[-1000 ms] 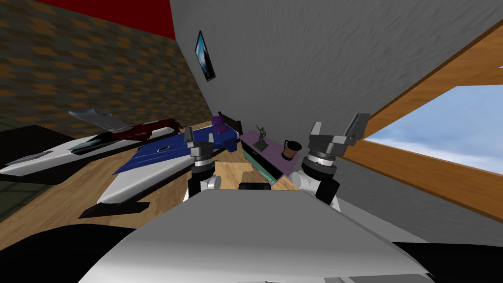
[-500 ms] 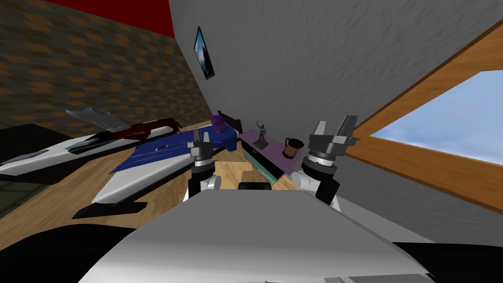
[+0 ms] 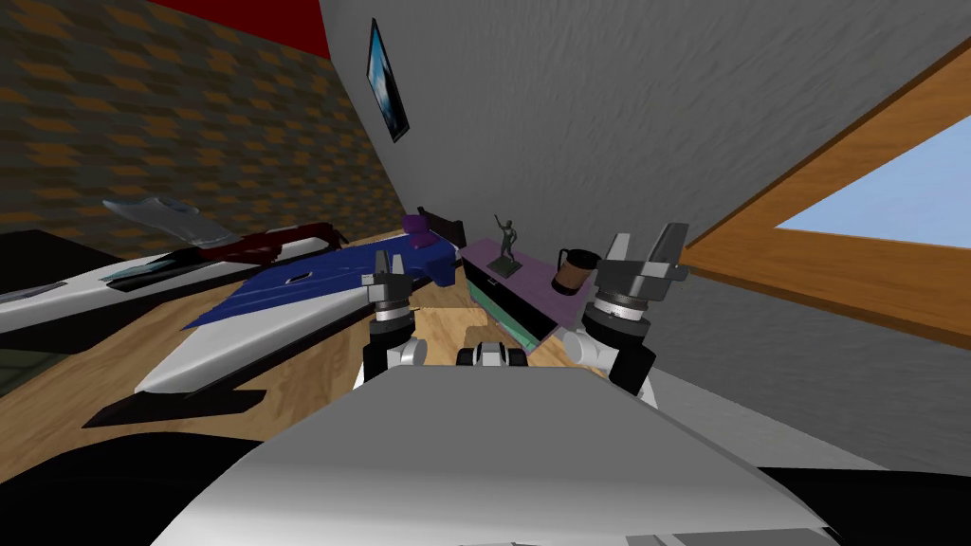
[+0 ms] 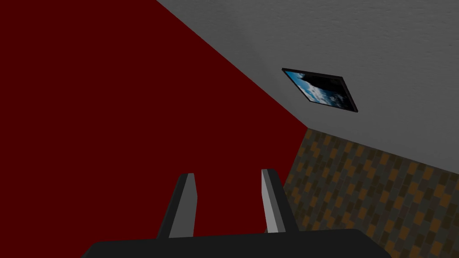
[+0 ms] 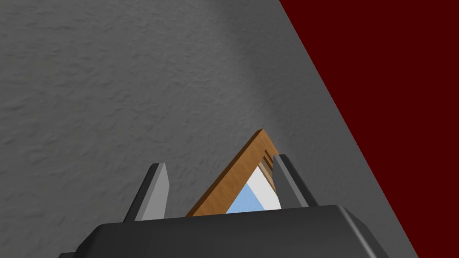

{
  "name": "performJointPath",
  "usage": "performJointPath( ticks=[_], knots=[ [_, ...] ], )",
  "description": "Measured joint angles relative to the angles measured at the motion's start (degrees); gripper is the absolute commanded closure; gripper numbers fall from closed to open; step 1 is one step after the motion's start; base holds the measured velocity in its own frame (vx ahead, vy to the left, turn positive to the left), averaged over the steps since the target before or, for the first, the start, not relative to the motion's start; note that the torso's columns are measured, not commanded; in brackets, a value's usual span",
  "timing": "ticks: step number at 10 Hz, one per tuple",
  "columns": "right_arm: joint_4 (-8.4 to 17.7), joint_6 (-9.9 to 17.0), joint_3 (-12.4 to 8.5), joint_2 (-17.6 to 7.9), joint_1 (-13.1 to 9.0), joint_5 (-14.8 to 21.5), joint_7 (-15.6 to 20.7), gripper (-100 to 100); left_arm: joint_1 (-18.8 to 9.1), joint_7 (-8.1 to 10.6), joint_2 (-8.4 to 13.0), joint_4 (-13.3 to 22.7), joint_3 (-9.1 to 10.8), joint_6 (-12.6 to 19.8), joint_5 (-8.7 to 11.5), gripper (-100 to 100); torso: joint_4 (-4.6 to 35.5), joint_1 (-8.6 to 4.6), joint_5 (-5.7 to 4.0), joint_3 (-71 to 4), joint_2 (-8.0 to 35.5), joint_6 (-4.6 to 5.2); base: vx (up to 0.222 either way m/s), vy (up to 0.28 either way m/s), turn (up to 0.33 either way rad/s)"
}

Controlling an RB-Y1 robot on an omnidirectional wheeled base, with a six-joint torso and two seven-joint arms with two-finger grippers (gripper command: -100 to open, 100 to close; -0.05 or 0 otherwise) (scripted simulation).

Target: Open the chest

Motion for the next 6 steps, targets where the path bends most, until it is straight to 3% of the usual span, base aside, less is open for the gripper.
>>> performJointPath(
  ticks=[2,6],
  knots=[
    [0.0,0.5,0.8,-2.9,0.0,1.0,1.4,-100,0.0,0.0,0.0,0.0,0.0,0.0,0.0,0,2.4,0.02,0.01,-5.1,2.4,0.0,0.022,0.009,-0.005],
    [1.0,2.4,3.3,-8.1,-0.3,4.9,7.3,-100,0.0,0.0,0.0,0.0,0.0,0.0,0.0,0,2.7,0.0,0.0,-5.4,2.6,0.0,0.042,0.013,-0.008]
  ],
)
